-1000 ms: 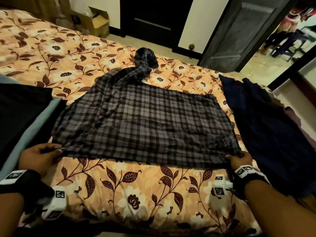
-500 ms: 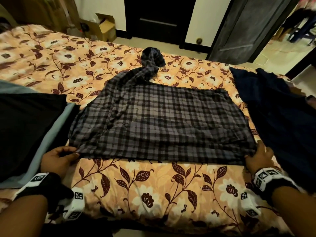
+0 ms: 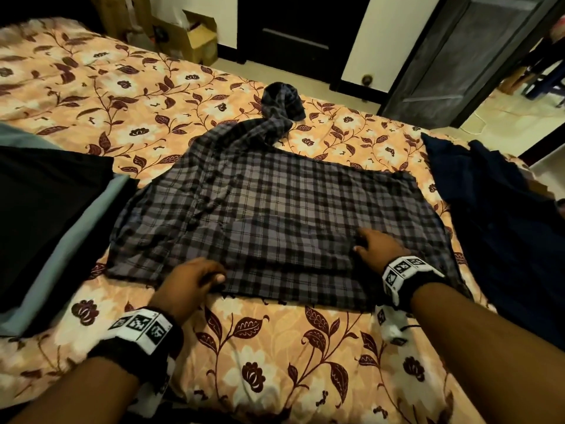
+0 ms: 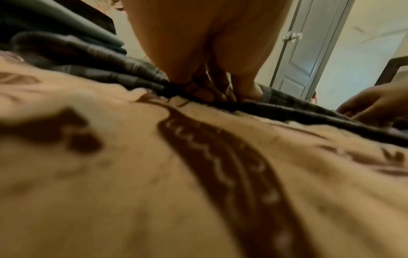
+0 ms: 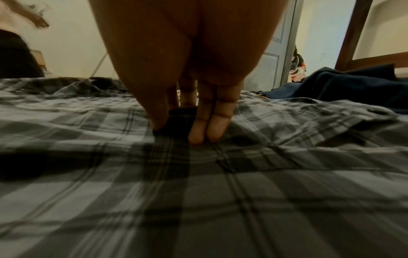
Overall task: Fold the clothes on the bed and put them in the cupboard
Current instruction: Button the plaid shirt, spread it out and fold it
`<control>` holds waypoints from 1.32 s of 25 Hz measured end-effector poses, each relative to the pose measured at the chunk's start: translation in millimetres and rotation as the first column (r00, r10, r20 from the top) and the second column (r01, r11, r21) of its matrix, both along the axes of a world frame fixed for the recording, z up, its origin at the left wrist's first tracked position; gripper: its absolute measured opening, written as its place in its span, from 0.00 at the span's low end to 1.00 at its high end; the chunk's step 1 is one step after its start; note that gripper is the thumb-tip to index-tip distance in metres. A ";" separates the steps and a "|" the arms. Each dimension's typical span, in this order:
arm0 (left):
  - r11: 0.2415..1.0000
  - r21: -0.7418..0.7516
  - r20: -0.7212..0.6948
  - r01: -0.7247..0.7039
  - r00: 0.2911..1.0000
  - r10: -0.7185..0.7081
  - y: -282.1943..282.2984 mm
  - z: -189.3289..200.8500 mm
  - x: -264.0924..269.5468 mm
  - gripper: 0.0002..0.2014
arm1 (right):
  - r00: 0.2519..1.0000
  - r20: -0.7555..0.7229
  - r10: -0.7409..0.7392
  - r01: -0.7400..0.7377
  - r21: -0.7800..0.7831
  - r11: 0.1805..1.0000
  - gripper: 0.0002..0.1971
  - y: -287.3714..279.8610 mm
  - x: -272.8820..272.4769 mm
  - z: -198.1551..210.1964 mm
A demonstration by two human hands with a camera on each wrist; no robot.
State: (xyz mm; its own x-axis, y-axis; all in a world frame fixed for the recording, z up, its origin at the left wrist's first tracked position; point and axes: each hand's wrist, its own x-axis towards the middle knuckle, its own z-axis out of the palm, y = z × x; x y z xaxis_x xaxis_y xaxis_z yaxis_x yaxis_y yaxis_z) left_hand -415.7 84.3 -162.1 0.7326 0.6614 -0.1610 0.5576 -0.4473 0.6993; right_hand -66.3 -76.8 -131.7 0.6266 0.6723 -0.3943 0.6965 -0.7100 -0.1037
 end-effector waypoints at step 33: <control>0.942 0.295 -0.483 -0.159 0.826 0.291 7.2 -19.6 8.4 0.43 | 0.962 -0.158 0.223 -0.173 0.277 0.945 0.12 164.6 -78.5 -14.7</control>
State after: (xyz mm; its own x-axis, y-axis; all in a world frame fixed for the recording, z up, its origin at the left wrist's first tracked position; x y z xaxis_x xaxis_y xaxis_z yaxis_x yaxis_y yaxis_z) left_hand -407.3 91.5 -181.6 0.4125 0.8629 -0.2919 0.9100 -0.3758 0.1751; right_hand -144.8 87.8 -146.4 0.4029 0.8692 -0.2865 0.7712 -0.4910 -0.4052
